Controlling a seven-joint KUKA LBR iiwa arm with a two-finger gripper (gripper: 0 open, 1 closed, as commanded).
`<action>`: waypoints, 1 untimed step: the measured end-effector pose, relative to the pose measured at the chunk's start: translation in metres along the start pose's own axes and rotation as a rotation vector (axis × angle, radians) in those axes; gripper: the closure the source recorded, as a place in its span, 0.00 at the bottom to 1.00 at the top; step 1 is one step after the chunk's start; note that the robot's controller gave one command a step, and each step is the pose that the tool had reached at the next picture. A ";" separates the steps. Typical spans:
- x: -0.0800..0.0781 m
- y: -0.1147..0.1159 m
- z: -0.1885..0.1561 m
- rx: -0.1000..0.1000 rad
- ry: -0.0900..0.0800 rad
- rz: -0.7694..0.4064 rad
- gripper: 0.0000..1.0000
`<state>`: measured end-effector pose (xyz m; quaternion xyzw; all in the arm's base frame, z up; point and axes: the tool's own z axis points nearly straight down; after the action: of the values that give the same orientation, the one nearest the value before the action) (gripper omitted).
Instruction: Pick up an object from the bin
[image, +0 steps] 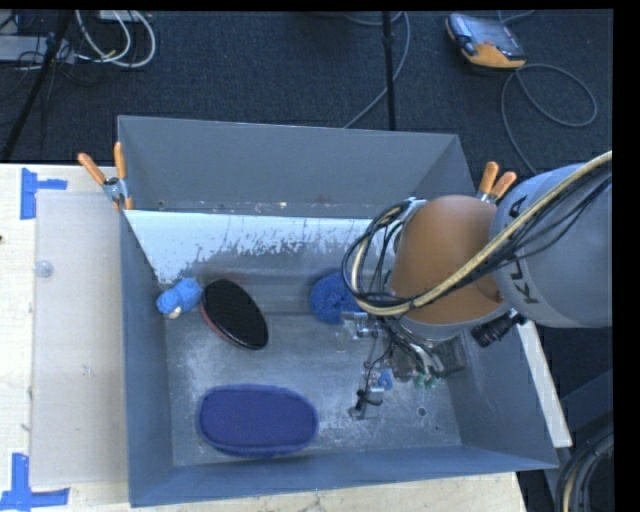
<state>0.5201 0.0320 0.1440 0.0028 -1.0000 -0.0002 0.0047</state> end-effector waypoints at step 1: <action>-0.002 0.000 -0.004 0.000 -0.007 0.001 0.00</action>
Offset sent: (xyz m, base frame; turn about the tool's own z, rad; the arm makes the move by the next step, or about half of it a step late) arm -0.0186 0.0751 -0.0740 -0.1628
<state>0.5219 0.0318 0.1484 0.0023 -1.0000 -0.0003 0.0011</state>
